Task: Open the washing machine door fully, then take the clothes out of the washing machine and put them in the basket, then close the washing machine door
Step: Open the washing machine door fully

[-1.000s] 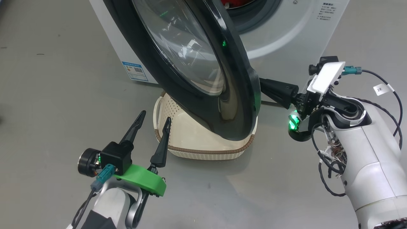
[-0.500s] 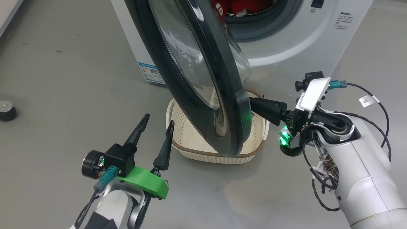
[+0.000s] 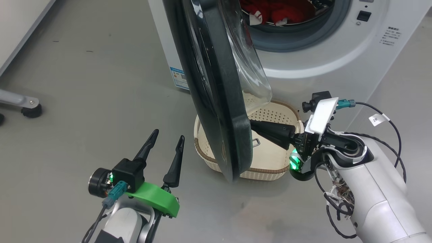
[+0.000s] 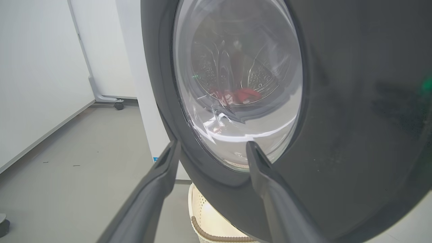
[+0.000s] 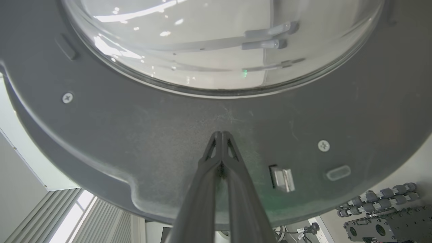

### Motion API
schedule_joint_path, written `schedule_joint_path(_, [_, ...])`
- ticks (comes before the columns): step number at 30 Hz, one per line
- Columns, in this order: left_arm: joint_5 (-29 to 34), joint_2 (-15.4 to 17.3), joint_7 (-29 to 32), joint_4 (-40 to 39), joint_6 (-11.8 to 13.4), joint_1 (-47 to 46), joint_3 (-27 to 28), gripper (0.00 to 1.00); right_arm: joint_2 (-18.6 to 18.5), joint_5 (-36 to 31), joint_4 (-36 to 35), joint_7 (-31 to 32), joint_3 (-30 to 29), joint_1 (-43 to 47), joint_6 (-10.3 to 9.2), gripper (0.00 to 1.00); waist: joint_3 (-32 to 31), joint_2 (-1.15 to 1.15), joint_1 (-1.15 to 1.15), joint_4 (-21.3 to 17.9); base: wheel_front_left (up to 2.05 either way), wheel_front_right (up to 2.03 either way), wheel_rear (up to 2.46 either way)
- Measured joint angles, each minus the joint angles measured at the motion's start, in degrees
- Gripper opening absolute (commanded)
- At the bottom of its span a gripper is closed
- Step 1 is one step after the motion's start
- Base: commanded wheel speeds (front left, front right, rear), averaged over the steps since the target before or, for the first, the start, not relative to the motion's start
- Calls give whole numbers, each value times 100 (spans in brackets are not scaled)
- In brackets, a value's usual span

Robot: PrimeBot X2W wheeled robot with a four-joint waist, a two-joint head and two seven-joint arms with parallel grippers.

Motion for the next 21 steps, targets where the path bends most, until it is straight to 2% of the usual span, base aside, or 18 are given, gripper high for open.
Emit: schedule_joint_path(21, [-149, 4, 0, 108, 107, 7, -68, 100, 8, 482, -280, -235, 689, 202, 0, 0, -146, 0, 0, 726, 0, 0, 0])
